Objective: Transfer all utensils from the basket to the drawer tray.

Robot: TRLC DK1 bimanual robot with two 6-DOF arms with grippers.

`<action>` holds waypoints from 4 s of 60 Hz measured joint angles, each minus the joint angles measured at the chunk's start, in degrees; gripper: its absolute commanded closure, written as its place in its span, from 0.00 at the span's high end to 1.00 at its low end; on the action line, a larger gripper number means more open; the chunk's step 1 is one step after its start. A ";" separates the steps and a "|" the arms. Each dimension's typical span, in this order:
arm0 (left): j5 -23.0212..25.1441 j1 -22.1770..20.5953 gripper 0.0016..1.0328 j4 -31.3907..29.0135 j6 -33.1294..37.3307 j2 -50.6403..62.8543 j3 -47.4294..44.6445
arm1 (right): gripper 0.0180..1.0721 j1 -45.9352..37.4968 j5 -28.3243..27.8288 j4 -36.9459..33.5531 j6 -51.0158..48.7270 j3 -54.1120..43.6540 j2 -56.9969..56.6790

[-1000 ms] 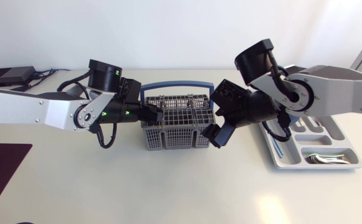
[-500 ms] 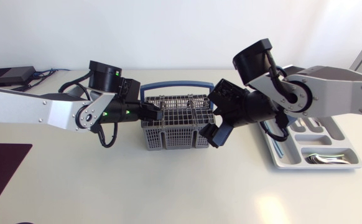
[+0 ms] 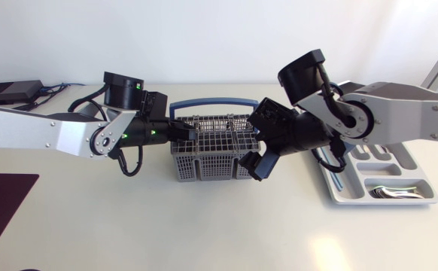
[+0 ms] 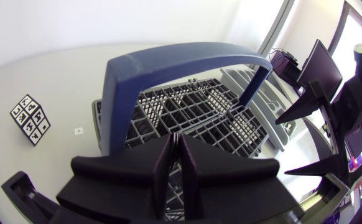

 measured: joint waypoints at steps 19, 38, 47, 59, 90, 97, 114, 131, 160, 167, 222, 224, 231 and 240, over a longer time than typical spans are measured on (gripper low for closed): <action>0.96 0.37 0.03 0.00 -0.09 0.00 -0.04 | 0.96 0.63 0.20 0.24 0.02 -0.33 0.59; 4.96 1.90 0.03 1.51 -2.45 -1.16 -1.36 | 0.95 1.66 0.39 0.87 0.02 -0.52 0.72; 7.50 2.82 0.03 2.86 -4.59 -3.41 -2.16 | 0.95 2.30 0.68 0.87 0.02 -0.52 1.33; 8.63 3.67 0.03 5.16 -6.27 -4.83 -3.48 | 0.95 2.86 1.49 0.96 0.02 -0.52 1.99; 8.87 4.13 0.03 6.45 -9.44 -9.68 -4.48 | 0.95 4.24 1.70 1.05 0.02 -0.52 3.06; 8.87 4.13 0.03 6.45 -10.32 -11.06 -4.46 | 0.95 4.28 1.73 1.07 0.02 -0.52 3.10; 9.27 4.07 0.03 6.38 -10.51 -14.45 -4.48 | 0.95 4.28 1.88 1.25 0.02 -0.52 3.26; 9.31 4.07 0.03 6.40 -10.73 -14.97 -4.48 | 0.95 5.09 1.90 4.68 0.94 -0.39 3.37; 9.46 4.07 0.03 6.40 -10.73 -16.41 -4.85 | 0.86 8.33 1.86 12.90 3.82 4.42 5.27; 9.46 4.07 0.03 6.40 -10.73 -16.41 -4.87 | 0.64 9.35 1.81 15.06 4.20 4.44 6.01; 10.60 3.98 0.03 7.39 -10.93 -16.76 -5.22 | 0.67 9.07 1.07 19.15 4.33 10.73 19.02; 10.84 4.04 0.03 7.28 -10.97 -16.94 -5.22 | 0.78 9.01 0.48 19.15 4.33 9.64 17.51; 12.35 4.48 0.03 7.23 -12.04 -17.55 -5.22 | 0.84 8.98 -0.31 19.63 4.33 6.32 11.82; 13.94 5.27 0.03 7.21 -13.16 -17.64 -5.22 | 0.84 9.27 -1.60 21.27 4.33 5.29 7.91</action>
